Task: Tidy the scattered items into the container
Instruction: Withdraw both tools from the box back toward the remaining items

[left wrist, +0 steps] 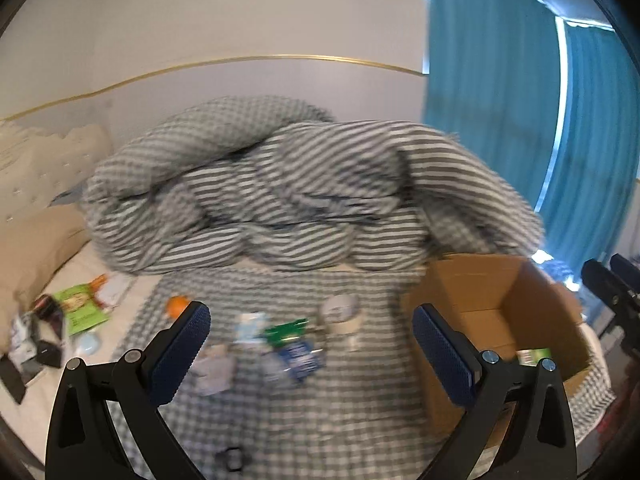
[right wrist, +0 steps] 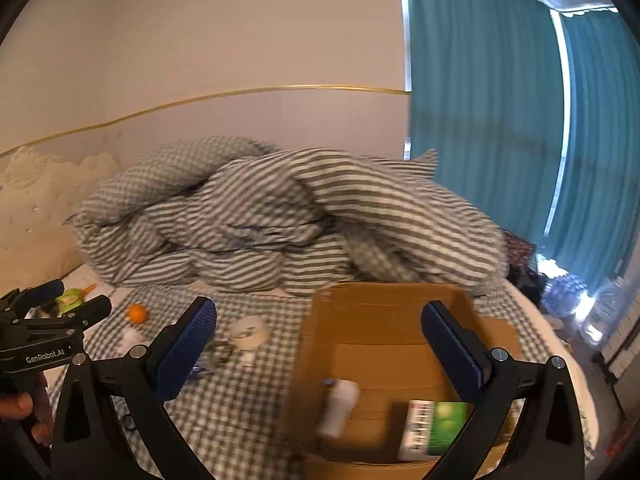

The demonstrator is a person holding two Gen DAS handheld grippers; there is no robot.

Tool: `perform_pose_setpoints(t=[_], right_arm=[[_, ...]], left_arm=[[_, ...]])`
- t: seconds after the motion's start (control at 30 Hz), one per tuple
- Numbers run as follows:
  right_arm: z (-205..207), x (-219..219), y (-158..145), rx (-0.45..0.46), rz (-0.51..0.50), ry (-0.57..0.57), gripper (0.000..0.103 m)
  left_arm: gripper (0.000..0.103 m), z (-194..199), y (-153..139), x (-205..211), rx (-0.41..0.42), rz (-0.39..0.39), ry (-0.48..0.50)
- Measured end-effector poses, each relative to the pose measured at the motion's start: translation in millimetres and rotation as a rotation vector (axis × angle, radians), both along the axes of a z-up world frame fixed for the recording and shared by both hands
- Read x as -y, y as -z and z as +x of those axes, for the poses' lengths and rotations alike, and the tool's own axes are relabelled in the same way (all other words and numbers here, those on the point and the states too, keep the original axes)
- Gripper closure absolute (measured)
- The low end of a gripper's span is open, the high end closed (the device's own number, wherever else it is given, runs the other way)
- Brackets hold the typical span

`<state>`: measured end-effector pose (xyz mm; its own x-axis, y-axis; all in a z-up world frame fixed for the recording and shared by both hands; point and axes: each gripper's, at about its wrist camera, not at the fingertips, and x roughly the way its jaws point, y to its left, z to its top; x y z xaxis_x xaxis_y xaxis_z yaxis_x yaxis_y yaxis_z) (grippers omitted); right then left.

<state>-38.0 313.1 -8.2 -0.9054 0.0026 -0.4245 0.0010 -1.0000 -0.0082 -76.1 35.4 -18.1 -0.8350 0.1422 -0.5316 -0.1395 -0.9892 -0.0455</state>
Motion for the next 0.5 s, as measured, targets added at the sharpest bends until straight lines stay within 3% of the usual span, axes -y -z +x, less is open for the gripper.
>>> perform_pose_setpoints(t=[0.3,0.5], right_arm=[[-28,84,34,0.075,0.024,-0.161,0.0],[-54,123,75,0.153,0.063,-0.212,0.0]], left_arm=[[0.0,3,38,106,0.05,-0.019,-0.157],[0.0,-6,68,141,0.091,-0.022,-0.198]])
